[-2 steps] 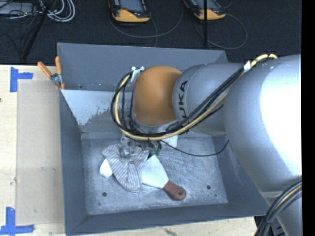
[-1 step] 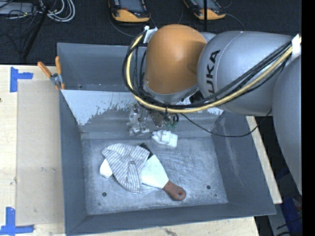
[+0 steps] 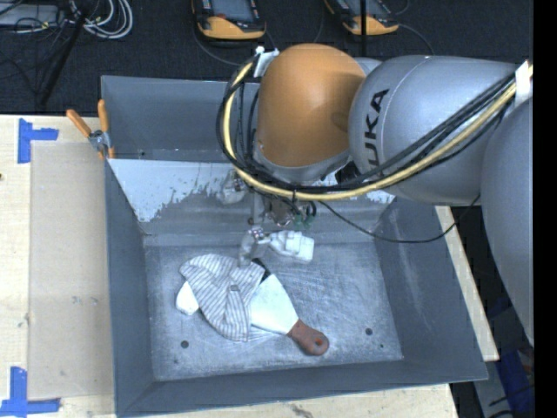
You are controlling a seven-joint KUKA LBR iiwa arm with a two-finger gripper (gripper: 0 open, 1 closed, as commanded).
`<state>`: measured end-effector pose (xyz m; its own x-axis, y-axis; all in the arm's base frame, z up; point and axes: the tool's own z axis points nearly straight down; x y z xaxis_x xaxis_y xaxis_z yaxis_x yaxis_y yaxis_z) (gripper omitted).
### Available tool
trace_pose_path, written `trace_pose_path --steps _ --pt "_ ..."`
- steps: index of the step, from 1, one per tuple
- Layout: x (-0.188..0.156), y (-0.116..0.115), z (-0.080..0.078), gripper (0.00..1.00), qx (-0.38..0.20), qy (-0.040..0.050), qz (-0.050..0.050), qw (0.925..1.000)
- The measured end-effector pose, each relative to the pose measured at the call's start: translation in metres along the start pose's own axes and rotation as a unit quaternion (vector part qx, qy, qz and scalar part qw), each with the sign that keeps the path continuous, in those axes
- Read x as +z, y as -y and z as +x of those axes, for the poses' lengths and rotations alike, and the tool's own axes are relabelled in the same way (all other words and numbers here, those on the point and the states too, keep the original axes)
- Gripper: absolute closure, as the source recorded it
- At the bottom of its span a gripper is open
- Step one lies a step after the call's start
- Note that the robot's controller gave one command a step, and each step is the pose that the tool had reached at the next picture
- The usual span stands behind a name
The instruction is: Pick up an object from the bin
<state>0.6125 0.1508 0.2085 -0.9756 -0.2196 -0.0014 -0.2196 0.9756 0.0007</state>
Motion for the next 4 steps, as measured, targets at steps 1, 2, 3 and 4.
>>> trace_pose_path --steps 1,2,3,4 --pt "0.0 0.0 0.0 0.0 0.0 0.0 0.0 1.0" --pt "0.047 -0.002 0.003 0.0 -0.013 0.0028 0.0 0.9999" --pt "0.131 -0.019 0.011 1.0 0.022 -0.0015 -0.002 0.9998" --pt "0.131 -0.019 0.011 1.0 0.022 -0.0014 -0.002 0.9998"
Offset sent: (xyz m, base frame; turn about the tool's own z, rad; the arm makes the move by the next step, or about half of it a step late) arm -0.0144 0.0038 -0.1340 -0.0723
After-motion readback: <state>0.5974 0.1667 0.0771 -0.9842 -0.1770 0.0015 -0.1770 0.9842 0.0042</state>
